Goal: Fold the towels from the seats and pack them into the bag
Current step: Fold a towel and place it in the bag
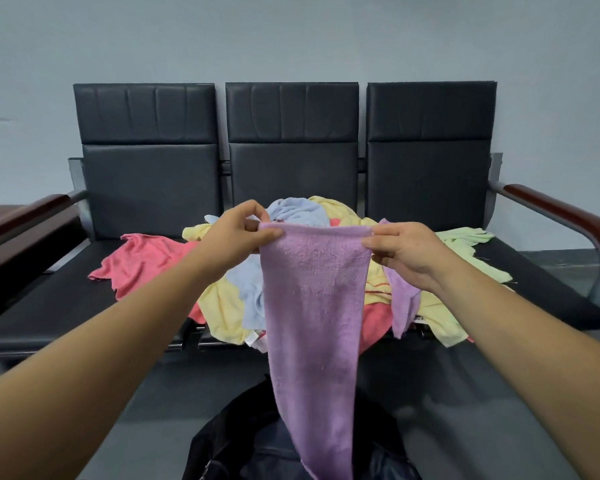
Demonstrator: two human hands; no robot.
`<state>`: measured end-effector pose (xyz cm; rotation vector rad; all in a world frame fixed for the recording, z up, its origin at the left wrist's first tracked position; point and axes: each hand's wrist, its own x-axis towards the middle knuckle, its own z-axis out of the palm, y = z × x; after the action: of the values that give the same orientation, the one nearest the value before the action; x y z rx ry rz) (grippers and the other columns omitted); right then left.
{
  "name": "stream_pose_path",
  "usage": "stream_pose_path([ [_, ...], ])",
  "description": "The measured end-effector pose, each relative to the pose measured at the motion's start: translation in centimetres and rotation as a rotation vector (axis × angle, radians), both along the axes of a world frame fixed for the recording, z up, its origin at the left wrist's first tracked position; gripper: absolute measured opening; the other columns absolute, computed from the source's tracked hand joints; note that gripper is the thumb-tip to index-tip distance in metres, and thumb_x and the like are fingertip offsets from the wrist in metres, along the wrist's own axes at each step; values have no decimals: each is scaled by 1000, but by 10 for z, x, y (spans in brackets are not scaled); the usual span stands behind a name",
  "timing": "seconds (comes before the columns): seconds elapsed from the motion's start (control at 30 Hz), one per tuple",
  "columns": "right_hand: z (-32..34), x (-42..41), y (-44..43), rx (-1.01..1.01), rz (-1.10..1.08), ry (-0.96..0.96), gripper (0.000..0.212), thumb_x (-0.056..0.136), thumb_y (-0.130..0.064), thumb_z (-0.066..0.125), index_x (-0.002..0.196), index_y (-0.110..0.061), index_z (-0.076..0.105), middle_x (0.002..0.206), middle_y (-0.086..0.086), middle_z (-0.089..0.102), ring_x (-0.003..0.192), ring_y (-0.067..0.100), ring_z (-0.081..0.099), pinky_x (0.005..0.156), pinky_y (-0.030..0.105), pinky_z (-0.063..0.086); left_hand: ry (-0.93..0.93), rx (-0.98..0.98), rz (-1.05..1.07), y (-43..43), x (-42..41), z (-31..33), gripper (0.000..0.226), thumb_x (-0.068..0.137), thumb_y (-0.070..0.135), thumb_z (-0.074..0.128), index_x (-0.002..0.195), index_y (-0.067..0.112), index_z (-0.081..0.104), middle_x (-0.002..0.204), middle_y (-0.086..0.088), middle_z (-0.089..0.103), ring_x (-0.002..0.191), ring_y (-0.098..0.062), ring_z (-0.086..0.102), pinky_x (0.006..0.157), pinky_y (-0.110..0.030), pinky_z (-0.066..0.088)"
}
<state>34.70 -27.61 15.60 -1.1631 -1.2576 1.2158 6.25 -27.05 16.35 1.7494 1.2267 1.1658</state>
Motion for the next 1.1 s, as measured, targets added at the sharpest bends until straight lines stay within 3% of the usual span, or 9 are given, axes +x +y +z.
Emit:
stream_pose_path([
  [0.17, -6, -4, 2, -98, 116, 205, 13, 96, -2, 61, 104, -5, 72, 89, 1, 74, 90, 20, 68, 92, 41, 56, -96, -26, 40, 2, 2, -9, 3, 93, 16, 72, 90, 17, 72, 86, -1, 74, 84, -13, 65, 87, -41, 60],
  [0.33, -6, -23, 4, -64, 149, 302, 20, 103, -6, 51, 120, -3, 62, 99, 6, 73, 88, 19, 69, 82, 39, 59, -119, -20, 43, 7, 3, -16, 24, 99, 23, 63, 76, 27, 67, 78, -8, 55, 75, -20, 52, 76, -44, 54],
  [0.5, 7, -35, 9, 21, 112, 132, 21, 104, 3, 45, 111, 3, 65, 105, 11, 70, 94, 14, 68, 81, 21, 58, -48, 87, 103, 14, 1, -8, 15, 98, 20, 65, 83, 24, 66, 77, -6, 58, 73, -17, 50, 70, -40, 49],
  [0.67, 22, -38, 14, 48, 177, 131, 27, 105, -13, 52, 115, 6, 67, 119, 22, 69, 107, 24, 66, 93, 33, 53, -43, 153, 156, 22, 1, 7, 10, 97, 18, 65, 88, 22, 67, 76, 6, 61, 71, -11, 53, 70, -36, 50],
  [0.73, 28, -39, 11, 34, 280, 52, 30, 97, -22, 64, 116, 1, 69, 112, 13, 74, 103, 21, 70, 92, 30, 57, -59, 160, 153, 22, 4, 13, 5, 98, 18, 65, 93, 19, 67, 78, 5, 62, 71, -8, 53, 68, -29, 48],
  [0.83, 35, -43, 10, 103, 236, -317, 15, 82, -5, 80, 96, -7, 76, 91, 3, 76, 90, 17, 71, 75, 21, 59, -105, 111, 115, 19, 5, 16, 6, 97, 20, 66, 97, 14, 69, 85, 3, 66, 76, -7, 59, 67, -23, 49],
  [0.87, 37, -44, 12, 102, 196, -319, 13, 80, 0, 81, 90, -7, 77, 88, 4, 75, 88, 17, 71, 73, 21, 59, -162, 90, 92, 16, 6, 14, 9, 97, 20, 66, 98, 11, 68, 86, 1, 66, 77, -8, 60, 67, -24, 49],
  [0.97, 47, -46, 18, 3, 166, -29, 16, 81, 8, 75, 94, -1, 75, 91, 12, 75, 89, 24, 74, 76, 31, 62, -352, -11, -60, 7, 7, -3, 25, 95, 27, 69, 111, 8, 67, 102, -3, 71, 91, -14, 67, 78, -30, 55],
  [1.1, 57, -43, 21, -151, 216, 209, 17, 89, 4, 68, 105, 0, 71, 92, 12, 76, 86, 22, 75, 73, 32, 62, 25, -318, -133, -6, 7, -60, 40, 76, 38, 87, 110, 22, 76, 110, 7, 77, 106, -12, 71, 100, -38, 54],
])
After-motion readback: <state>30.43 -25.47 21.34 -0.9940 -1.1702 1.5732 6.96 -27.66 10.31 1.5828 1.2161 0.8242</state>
